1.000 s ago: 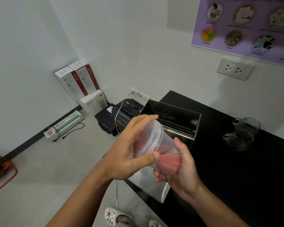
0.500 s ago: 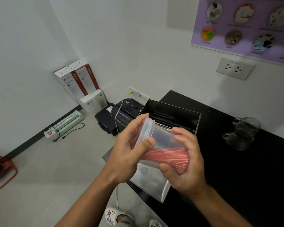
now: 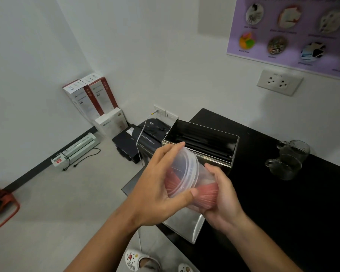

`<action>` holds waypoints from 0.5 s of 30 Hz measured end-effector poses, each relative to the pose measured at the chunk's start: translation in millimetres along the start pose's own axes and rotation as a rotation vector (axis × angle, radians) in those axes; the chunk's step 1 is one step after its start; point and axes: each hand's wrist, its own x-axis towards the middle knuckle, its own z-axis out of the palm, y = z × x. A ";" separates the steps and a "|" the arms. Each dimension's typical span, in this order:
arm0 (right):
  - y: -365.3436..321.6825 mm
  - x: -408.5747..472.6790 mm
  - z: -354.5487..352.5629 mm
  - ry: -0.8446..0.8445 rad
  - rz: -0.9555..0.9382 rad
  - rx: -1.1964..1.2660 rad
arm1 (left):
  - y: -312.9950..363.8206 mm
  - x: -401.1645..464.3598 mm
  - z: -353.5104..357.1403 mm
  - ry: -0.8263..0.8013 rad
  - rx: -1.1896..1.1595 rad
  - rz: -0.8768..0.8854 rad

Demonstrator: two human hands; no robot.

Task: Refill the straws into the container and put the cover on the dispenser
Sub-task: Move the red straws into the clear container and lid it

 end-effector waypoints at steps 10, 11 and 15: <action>11.3 -12.5 5.5 0.055 -0.654 -0.294 | 11.2 6.6 -9.9 0.040 -0.169 -0.127; 12.1 -12.8 5.1 0.049 -0.739 -0.350 | 14.7 7.7 -11.4 0.041 -0.174 -0.121; 12.0 -11.6 5.7 -0.002 -0.861 -0.415 | 25.5 11.2 -13.3 0.068 -0.230 -0.098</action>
